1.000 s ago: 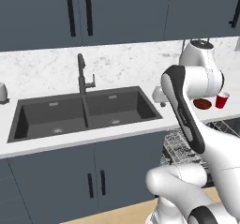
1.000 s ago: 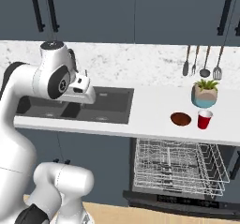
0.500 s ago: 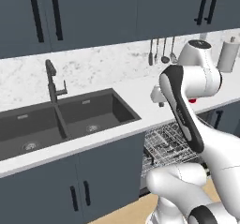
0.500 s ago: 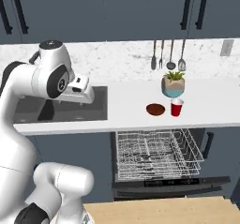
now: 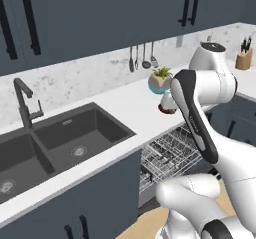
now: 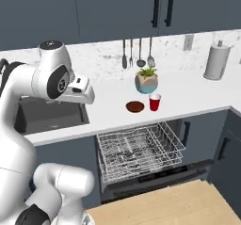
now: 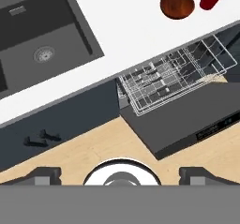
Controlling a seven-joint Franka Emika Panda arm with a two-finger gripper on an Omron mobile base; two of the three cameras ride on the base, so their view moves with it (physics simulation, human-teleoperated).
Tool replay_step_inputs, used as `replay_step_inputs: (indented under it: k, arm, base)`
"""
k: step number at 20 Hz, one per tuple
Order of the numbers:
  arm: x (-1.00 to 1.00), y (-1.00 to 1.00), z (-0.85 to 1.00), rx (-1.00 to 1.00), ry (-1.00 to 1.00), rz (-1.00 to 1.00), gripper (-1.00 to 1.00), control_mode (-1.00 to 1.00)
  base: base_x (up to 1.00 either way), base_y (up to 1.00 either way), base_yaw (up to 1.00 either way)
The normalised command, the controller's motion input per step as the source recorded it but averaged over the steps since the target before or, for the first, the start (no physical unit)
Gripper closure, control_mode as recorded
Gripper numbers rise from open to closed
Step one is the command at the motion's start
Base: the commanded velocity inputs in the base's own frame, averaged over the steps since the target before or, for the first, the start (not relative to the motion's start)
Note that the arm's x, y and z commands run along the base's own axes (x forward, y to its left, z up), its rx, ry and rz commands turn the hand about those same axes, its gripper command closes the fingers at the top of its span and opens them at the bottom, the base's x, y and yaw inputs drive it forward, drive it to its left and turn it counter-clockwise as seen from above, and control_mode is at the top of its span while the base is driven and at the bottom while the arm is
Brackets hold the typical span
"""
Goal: Pick up the cup and bowl from the counter, place them in the dishwasher, and close the dishwasher door.
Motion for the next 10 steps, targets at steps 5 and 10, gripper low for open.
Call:
replay_step_inputs:
  k: [5,10]
  arm:
    - [0.00,0.00,0.00,0.00,0.00,0.00,-1.00,1.00]
    - [0.00,0.00,0.00,0.00,0.00,0.00,-1.00,1.00]
  base:
    - [0.40,0.62,-0.42]
    - [0.30,0.29,-0.39]
